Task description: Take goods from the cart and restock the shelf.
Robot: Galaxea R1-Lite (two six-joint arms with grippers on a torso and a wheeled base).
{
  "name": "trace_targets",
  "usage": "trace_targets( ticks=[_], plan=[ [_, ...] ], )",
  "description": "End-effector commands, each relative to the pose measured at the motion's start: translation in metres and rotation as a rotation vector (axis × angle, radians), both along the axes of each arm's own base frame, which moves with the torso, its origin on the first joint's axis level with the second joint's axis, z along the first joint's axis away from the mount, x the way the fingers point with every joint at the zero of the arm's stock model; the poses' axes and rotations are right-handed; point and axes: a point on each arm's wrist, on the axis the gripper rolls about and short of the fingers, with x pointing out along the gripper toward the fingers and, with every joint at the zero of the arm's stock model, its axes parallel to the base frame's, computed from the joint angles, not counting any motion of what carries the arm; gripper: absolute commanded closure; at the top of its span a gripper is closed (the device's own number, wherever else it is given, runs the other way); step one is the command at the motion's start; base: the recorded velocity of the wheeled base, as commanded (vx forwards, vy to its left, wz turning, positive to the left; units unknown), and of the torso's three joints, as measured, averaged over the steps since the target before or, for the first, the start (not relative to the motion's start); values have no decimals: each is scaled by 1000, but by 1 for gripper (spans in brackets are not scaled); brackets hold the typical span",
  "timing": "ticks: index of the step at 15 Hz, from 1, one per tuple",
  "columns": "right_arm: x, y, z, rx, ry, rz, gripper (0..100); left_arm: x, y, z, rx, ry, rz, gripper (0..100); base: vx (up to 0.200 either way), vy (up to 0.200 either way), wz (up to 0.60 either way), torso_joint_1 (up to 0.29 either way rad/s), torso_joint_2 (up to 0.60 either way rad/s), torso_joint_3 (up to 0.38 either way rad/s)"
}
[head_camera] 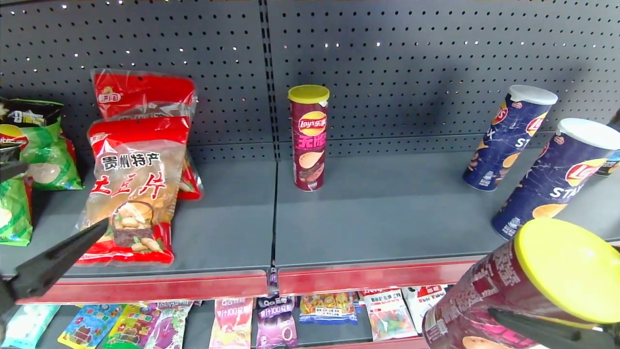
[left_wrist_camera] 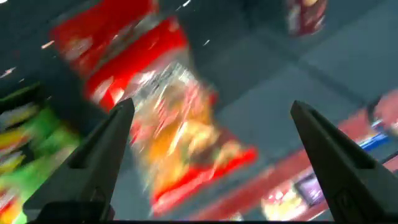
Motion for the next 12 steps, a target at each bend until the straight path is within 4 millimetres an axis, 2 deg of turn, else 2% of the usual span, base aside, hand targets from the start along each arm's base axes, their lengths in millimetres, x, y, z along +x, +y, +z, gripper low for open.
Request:
trace_targets(
  ticks=[1, 2, 3, 4, 5, 6, 7, 9, 12],
  plan=[
    [2, -1, 3, 6, -6, -18, 100, 97, -66, 6, -143, 173, -270, 0, 0, 0, 0, 0, 0, 0],
    [3, -2, 3, 6, -7, -24, 100, 108, -74, 9, -176, 193, -312, 0, 0, 0, 0, 0, 0, 0],
    [2, -3, 3, 8, -6, -27, 100, 139, -92, 12, -183, 207, -348, 0, 0, 0, 0, 0, 0, 0],
    [2, -3, 3, 8, -7, -31, 100, 144, -96, 13, -185, 207, -356, 0, 0, 0, 0, 0, 0, 0],
    [2, -3, 3, 10, -9, -34, 100, 168, -110, 18, -197, 202, -423, 0, 0, 0, 0, 0, 0, 0],
    [3, -3, 4, 11, -10, -34, 100, 177, -114, 19, -201, 201, -441, 0, 0, 0, 0, 0, 0, 0],
    [3, -3, 4, 11, -7, -32, 100, 186, -117, 16, -200, 209, -442, 0, 0, 0, 0, 0, 0, 0],
    [2, -3, 5, 22, -3, -31, 100, 193, -120, 9, -195, 230, -440, 0, 0, 0, 0, 0, 0, 0],
    [6, 1, 19, 50, -24, -23, 100, 199, -122, 0, -187, 255, -431, 0, 0, 0, 0, 0, 0, 0]
  ],
)
